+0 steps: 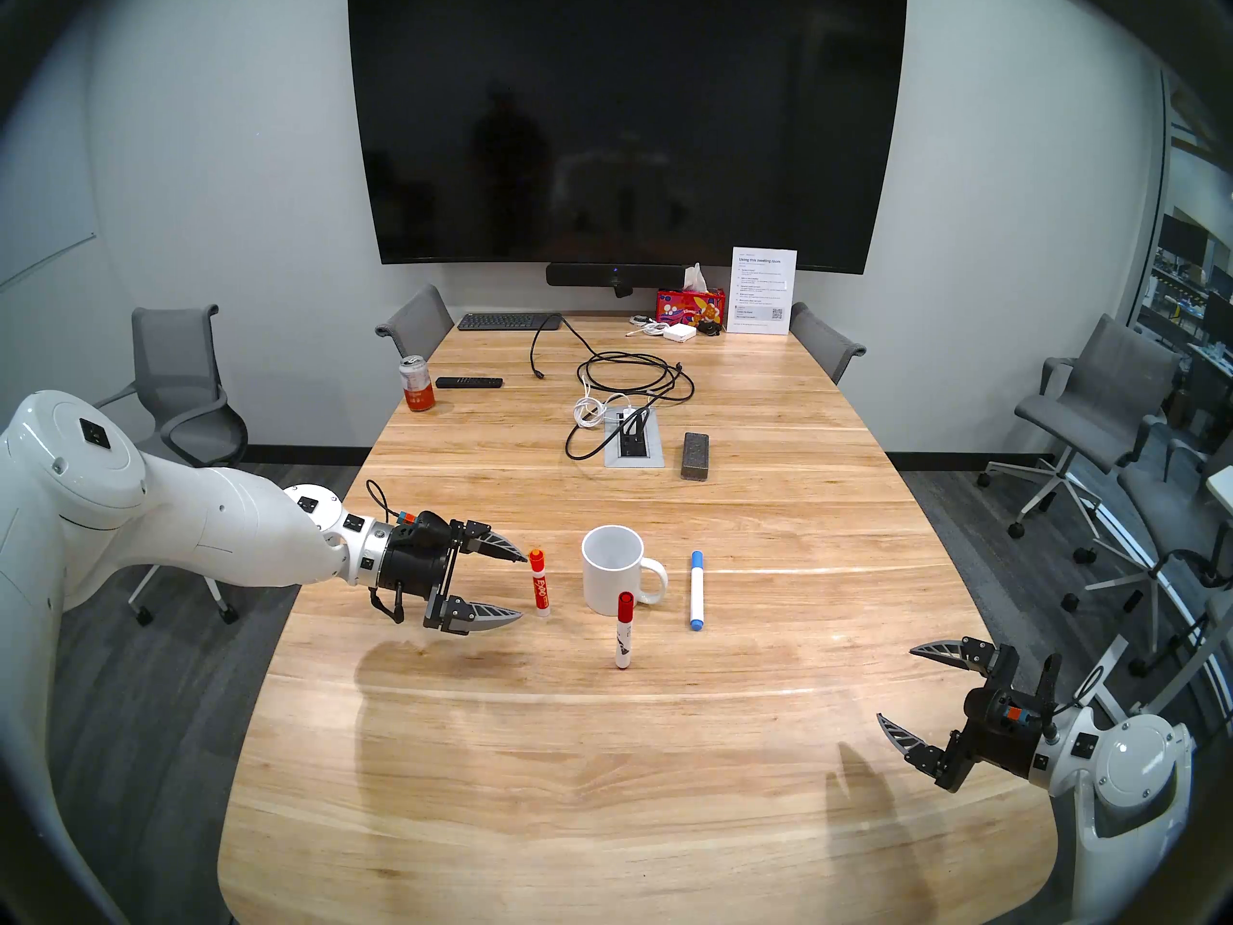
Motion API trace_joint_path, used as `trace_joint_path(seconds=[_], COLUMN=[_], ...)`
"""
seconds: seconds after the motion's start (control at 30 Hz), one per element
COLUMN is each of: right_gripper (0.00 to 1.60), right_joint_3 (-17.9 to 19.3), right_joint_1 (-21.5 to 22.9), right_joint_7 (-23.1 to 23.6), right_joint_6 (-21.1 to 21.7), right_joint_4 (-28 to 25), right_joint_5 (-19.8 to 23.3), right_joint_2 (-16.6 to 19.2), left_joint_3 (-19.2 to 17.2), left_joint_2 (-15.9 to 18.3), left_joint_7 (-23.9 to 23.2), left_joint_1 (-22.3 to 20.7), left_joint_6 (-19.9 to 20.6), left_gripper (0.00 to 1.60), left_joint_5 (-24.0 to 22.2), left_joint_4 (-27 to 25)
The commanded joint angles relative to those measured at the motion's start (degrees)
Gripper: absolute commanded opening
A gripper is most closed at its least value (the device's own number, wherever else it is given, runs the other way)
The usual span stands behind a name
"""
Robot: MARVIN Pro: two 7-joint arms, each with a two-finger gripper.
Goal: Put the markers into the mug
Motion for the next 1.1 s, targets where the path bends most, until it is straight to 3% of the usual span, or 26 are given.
trace_joint_path(seconds=[0.0, 1.07], right_gripper=[1.60, 1.60], right_joint_3=[0.0, 0.0], right_joint_1=[0.2, 0.2], right_joint_7=[0.2, 0.2], right_joint_6=[0.1, 0.1], right_joint_4=[-0.8, -0.8], right_joint_5=[0.2, 0.2], right_joint_2=[0.2, 0.2], left_joint_3=[-1.3, -4.1], left_joint_2=[-1.2, -4.9], left_joint_7=[-5.0, -7.3], left_joint_1=[0.1, 2.1], left_joint_6=[0.2, 2.5], left_gripper=[1.60, 1.60], left_joint_5=[-0.7, -1.7], left_joint_4=[1.3, 5.0])
